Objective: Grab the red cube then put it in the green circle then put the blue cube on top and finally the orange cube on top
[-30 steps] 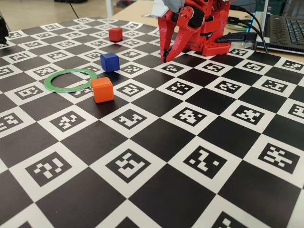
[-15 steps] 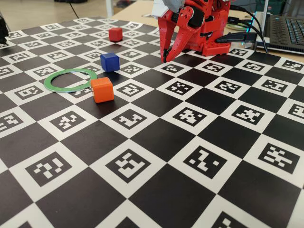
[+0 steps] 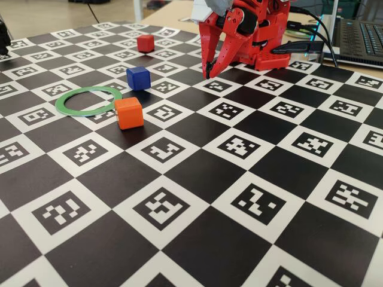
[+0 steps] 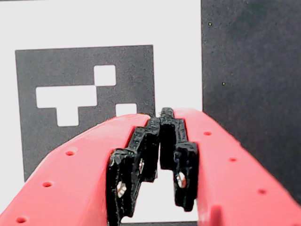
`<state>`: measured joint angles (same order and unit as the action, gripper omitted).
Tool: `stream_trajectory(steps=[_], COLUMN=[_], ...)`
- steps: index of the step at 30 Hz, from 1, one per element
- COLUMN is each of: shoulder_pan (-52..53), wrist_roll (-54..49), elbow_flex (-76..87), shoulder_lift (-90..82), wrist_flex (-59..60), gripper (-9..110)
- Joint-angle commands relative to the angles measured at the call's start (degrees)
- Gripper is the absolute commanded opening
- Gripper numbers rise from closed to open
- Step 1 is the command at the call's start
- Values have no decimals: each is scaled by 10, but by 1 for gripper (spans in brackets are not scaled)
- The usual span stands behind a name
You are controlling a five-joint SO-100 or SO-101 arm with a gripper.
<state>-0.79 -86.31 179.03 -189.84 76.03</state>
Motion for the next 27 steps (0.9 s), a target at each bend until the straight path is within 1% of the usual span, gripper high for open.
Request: stream_trajectory(steps=[1,6,10,13,16,20,25,27], shoulder_pan=[3,0,1,3,2,3,37,61], wrist_roll=[3,4,32,104,199,267,333,358], elbow_flex=[25,25,25,-11,-116,-295,-512,-599], shoulder_lift=[-27,-27,-27,-5,65,212,399,467], wrist_flex=[25,25,9,-40,-75,-75,-21,18], gripper=[-6,-6,-6,-6,-6,-6,-6,-4])
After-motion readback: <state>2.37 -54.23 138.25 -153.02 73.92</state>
